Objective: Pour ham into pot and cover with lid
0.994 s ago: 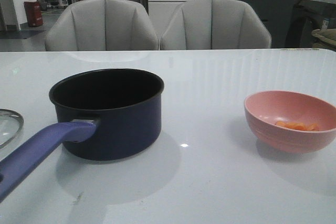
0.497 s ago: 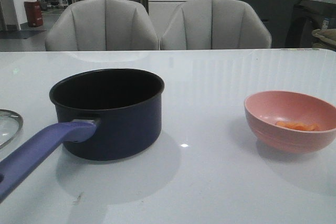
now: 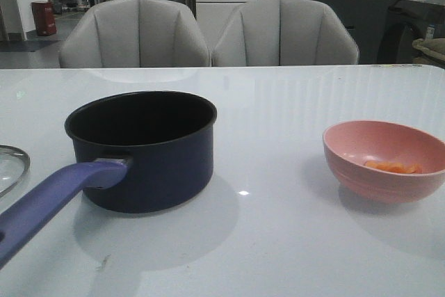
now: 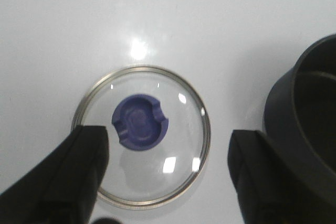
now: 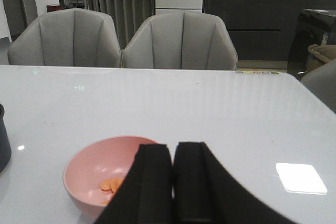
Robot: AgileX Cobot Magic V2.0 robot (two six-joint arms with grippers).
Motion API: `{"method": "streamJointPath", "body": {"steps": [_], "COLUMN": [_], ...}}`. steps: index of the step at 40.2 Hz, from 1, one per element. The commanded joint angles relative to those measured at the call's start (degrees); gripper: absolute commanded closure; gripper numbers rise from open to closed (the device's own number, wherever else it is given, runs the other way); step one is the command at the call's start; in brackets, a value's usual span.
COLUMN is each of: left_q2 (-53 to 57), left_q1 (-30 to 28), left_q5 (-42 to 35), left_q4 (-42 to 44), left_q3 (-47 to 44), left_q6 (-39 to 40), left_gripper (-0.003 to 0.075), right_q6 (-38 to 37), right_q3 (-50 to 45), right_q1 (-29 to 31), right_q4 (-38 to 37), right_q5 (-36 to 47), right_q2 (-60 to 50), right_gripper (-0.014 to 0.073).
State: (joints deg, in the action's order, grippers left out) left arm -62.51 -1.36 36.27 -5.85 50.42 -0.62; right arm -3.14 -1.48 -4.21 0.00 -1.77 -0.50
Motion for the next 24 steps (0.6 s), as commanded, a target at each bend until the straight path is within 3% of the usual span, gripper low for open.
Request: {"method": "streamJointPath", "body": {"steps": [1, 6, 14, 18, 24], "left_q2": [7.1, 15.3, 26.3, 32.5, 39.9], "left_q1": [0.4, 0.9, 11.7, 15.3, 16.1], "left_q5": [-12.3, -20.5, -31.2, -31.0, -27.5], "left_q4": [-2.4, -5.3, -0.2, 2.1, 2.1], "left_q3": [-3.0, -9.2, -18.2, -21.1, -25.1], "left_q6": [0.0, 0.0, 0.0, 0.0, 0.0], "left_gripper": [0.0199, 0.0199, 0.0199, 0.0198, 0.0198], "right_q6": [0.2, 0.2, 0.7, 0.7, 0.7], "right_q3": [-0.6, -0.6, -0.6, -0.6, -0.6], "right_q1": [0.3, 0.3, 0.3, 0.3, 0.3], "right_q4": [-0.3, -0.4, -0.8, -0.8, -0.8], "right_q5": [4.7, 4.7, 4.7, 4.7, 5.4], "right_q2": [-1.1, -1.1, -1.1, -1.1, -1.1], "right_gripper": [0.0442, 0.0442, 0.0442, 0.0442, 0.0442]}}
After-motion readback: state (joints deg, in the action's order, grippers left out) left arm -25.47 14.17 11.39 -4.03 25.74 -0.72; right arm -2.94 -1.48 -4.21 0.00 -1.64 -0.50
